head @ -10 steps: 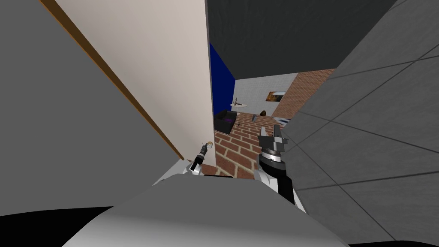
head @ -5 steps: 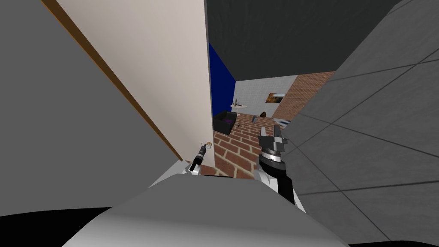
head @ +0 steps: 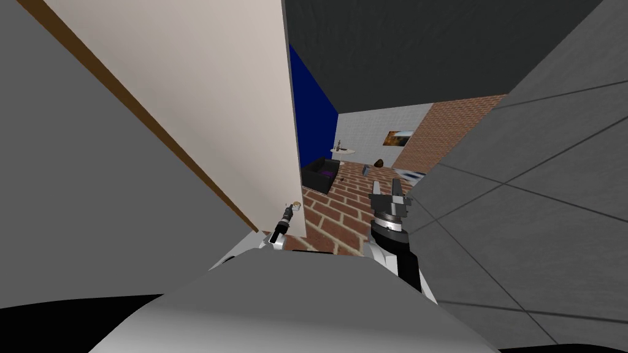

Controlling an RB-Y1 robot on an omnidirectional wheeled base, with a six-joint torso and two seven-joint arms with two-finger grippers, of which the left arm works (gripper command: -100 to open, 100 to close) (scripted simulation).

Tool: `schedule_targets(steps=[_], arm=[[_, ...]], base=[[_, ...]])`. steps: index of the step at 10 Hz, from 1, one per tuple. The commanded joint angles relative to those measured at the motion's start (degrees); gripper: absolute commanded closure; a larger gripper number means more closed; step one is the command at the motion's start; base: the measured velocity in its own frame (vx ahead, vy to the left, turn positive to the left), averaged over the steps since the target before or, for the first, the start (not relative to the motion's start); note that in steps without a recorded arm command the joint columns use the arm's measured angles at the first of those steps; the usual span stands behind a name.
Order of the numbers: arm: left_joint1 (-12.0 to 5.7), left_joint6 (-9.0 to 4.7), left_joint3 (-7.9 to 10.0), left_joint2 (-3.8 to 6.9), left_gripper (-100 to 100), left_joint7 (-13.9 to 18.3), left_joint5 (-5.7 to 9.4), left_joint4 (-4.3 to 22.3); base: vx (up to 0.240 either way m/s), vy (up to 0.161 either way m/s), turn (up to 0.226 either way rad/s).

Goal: Push the door open

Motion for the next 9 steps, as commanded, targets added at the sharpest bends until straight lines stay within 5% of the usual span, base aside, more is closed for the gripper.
schedule_targets(steps=[1, 9], arm=[[-0.57, -0.87, 1.77, 0.44, 100, -0.23, 0.5, 1.42], [-0.37, -0.61, 5.95, 0.98, 100, -1.25, 1.62, 2.03]], base=[[0.114, -0.102, 0.015], [0.144, -0.103, 0.038]])
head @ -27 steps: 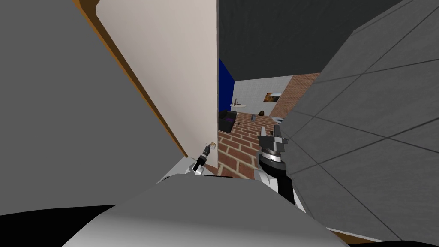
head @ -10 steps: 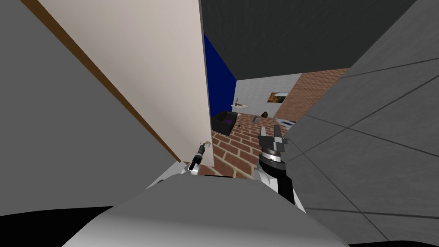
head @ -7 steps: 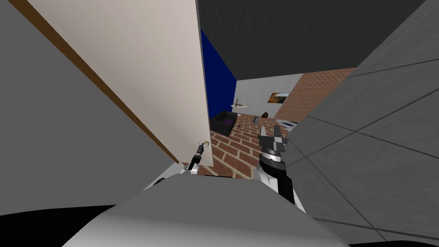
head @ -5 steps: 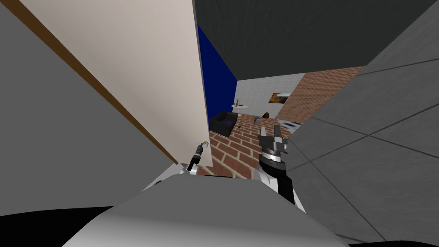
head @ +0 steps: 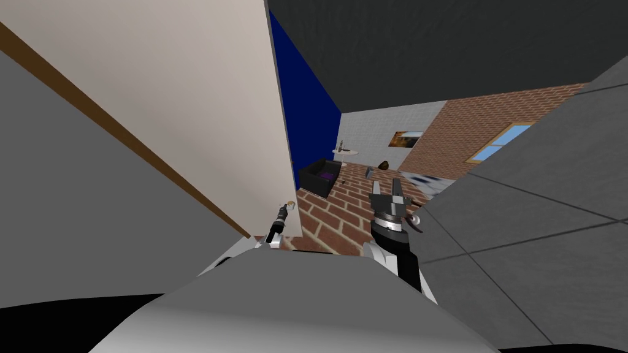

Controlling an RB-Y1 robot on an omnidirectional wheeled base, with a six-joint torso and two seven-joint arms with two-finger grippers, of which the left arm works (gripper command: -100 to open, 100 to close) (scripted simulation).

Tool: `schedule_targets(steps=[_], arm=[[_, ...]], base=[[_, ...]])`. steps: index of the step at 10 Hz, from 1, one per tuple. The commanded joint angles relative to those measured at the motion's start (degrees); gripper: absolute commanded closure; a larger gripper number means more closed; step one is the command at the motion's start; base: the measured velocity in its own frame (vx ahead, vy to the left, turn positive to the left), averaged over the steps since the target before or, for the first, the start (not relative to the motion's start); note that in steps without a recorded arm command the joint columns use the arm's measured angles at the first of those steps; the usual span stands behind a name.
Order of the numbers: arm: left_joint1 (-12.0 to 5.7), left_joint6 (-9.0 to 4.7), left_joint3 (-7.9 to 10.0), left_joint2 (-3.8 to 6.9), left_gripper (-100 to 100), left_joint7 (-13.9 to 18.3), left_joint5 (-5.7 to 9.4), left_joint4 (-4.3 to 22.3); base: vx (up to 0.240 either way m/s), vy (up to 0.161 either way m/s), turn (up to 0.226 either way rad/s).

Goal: Push the door open

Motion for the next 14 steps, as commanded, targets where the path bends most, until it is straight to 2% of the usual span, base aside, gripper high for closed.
schedule_targets(steps=[1, 6, 9, 11, 12, 14], arm=[[0.06, 0.03, 0.68, -0.02, 100, -0.1, -0.07, -0.04], [0.27, 0.11, 2.91, -0.07, 100, -0.41, -0.31, -0.15], [0.45, 0.19, 4.84, -0.11, 100, -0.69, -0.52, -0.25], [0.45, 0.19, 4.84, -0.11, 100, -0.69, -0.52, -0.25], [0.56, 0.23, 6.06, -0.14, 100, -0.86, -0.66, -0.31], [0.65, 0.27, 7.0, -0.17, 100, -1.0, -0.76, -0.36]], base=[[0.127, -0.031, 0.08], [0.208, -0.045, 0.079], [0.218, -0.057, 0.1], [0.088, -0.029, 0.026], [0.117, -0.048, 0.103], [0.159, -0.083, 0.132]])
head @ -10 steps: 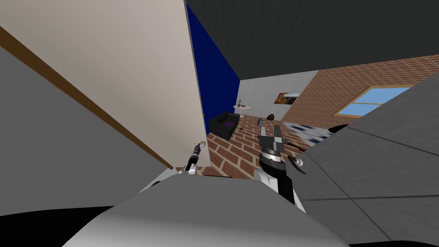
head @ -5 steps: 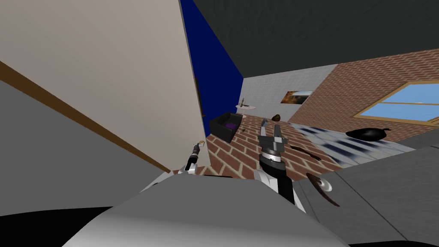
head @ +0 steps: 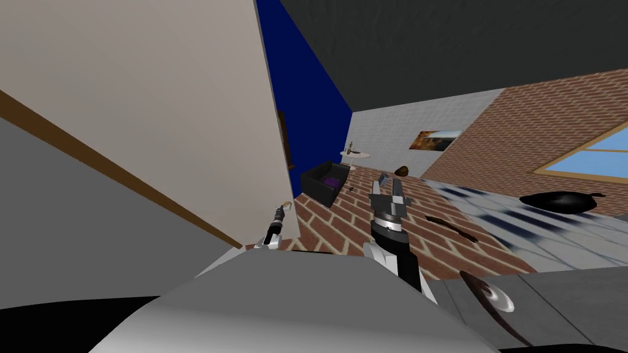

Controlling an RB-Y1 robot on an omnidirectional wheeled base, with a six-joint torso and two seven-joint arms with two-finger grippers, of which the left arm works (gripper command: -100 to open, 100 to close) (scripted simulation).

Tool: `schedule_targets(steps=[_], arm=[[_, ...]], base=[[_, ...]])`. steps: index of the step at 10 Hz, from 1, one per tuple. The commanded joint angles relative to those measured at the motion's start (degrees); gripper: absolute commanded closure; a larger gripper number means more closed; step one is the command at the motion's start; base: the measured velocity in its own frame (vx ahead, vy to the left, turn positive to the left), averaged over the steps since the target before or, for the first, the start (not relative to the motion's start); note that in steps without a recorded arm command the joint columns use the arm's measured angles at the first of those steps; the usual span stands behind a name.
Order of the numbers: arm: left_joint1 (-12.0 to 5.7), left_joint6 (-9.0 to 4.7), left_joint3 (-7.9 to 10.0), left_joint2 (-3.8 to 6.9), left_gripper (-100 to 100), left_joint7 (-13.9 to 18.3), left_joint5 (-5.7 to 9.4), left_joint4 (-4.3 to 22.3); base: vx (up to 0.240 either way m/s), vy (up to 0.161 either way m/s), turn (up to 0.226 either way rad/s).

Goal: Push the door open

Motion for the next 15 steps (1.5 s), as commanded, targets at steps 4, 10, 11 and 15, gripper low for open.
schedule_targets(steps=[4, 10, 11, 15], arm=[[-1.15, -1.34, 2.52, 0.78, 100, -0.17, 0.07, 2.0], [-0.85, -1.22, 5.76, 0.71, 100, -0.63, -0.28, 1.66], [-0.83, -1.21, 6.02, 0.7, 100, -0.67, -0.31, 1.64], [-0.64, -1.13, 7.99, 0.65, 100, -0.95, -0.52, 1.54]], base=[[0.153, -0.053, 0.078], [0.143, -0.057, 0.082], [0.174, -0.092, 0.128], [0.194, -0.072, 0.098]])
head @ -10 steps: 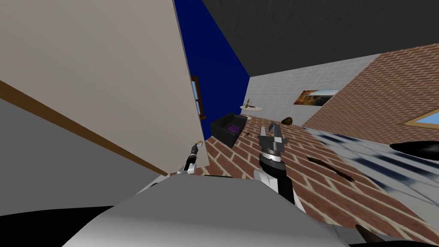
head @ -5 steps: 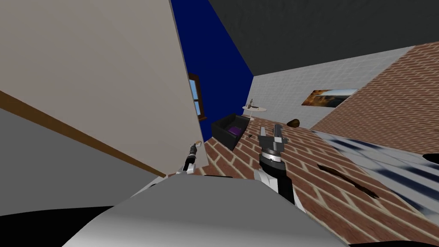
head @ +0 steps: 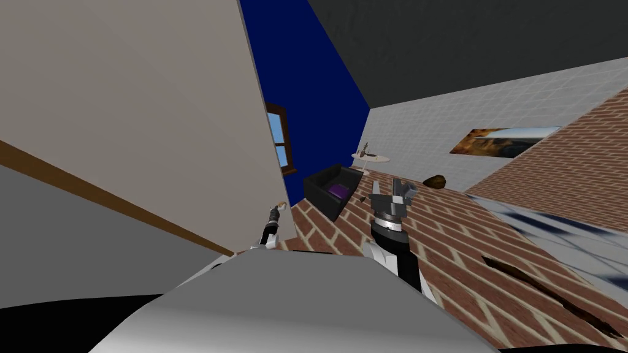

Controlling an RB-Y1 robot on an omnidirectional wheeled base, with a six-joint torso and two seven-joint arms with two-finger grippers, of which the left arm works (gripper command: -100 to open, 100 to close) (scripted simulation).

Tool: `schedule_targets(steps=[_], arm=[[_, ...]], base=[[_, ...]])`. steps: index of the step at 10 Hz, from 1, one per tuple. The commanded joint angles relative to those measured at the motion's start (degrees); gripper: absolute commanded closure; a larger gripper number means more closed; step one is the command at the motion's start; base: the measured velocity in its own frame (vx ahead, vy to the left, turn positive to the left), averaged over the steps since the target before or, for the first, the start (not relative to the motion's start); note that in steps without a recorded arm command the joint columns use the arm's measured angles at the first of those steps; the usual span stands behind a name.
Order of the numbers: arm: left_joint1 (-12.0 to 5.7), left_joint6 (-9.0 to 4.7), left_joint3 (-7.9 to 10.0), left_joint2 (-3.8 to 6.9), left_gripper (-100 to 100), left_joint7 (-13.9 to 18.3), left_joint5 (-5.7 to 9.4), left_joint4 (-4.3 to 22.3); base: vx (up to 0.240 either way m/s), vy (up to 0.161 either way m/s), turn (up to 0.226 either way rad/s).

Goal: Push the door open

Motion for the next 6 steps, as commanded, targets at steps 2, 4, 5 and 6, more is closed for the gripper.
schedule_targets(steps=[2, 4, 5, 6], arm=[[0.92, 0.66, 0.72, -0.05, 100, -0.17, -0.13, -2.21], [1.05, 0.7, 0.97, 0.02, 100, -0.24, -0.12, -2.23], [1.24, 0.73, 2.07, 0.29, 100, -0.66, 0.51, -2.22], [1.26, 0.72, 2.31, 0.33, 100, -0.75, 0.65, -2.21]], base=[[0.116, -0.04, 0.035], [0.096, -0.056, 0.063], [0.127, 0.0, 0.045], [0.205, -0.028, 0.045]])
